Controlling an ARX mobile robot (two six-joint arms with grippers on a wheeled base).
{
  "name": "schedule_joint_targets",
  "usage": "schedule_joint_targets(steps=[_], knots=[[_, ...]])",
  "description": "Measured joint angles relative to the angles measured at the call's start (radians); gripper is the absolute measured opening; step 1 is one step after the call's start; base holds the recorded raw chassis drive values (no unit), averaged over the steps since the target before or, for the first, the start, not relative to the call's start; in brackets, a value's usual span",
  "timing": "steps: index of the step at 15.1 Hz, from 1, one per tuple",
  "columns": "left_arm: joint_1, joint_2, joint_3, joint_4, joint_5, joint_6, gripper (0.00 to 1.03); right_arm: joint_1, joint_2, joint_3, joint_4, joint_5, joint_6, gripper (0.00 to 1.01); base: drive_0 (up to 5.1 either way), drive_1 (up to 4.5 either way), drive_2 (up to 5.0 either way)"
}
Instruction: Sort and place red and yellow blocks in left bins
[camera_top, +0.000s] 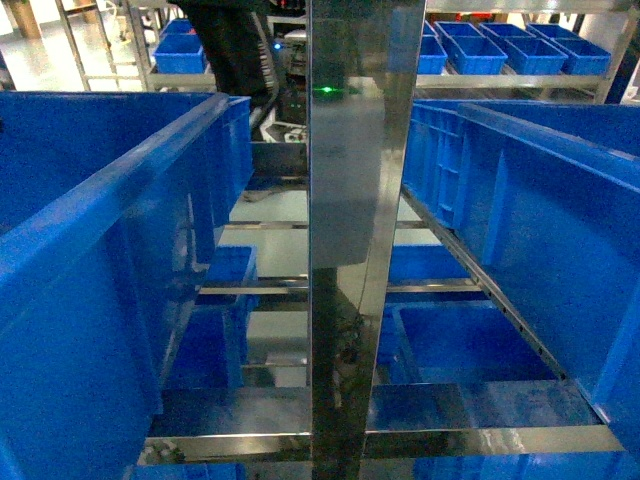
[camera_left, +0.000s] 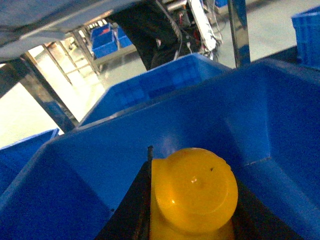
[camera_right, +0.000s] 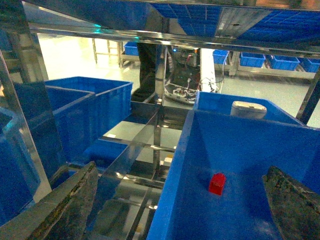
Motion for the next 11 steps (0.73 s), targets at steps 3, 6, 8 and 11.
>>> schedule_joint_targets(steps=[3, 6, 8, 11], knots=[[0.000, 0.077, 0.042, -0.128, 0.087, 0.076, 0.26, 0.000, 0.000, 0.000, 0.000, 0.000, 0.000, 0.98, 0.0, 0.00, 0.0], [0.011, -0.005, 0.035, -0.060, 0.095, 0.051, 0.58, 0.000, 0.000, 0.000, 0.000, 0.000, 0.000, 0.98, 0.0, 0.00, 0.0], [0.004, -0.280, -0.042, -0.233, 0.124, -0.035, 0.94, 0.000, 0.000, 0.000, 0.000, 0.000, 0.000, 0.98, 0.0, 0.00, 0.0], [0.045, -0.671, -0.096, -0.529, 0.187, -0.184, 0.98, 0.000, 0.000, 0.000, 0.000, 0.000, 0.000, 0.98, 0.0, 0.00, 0.0]])
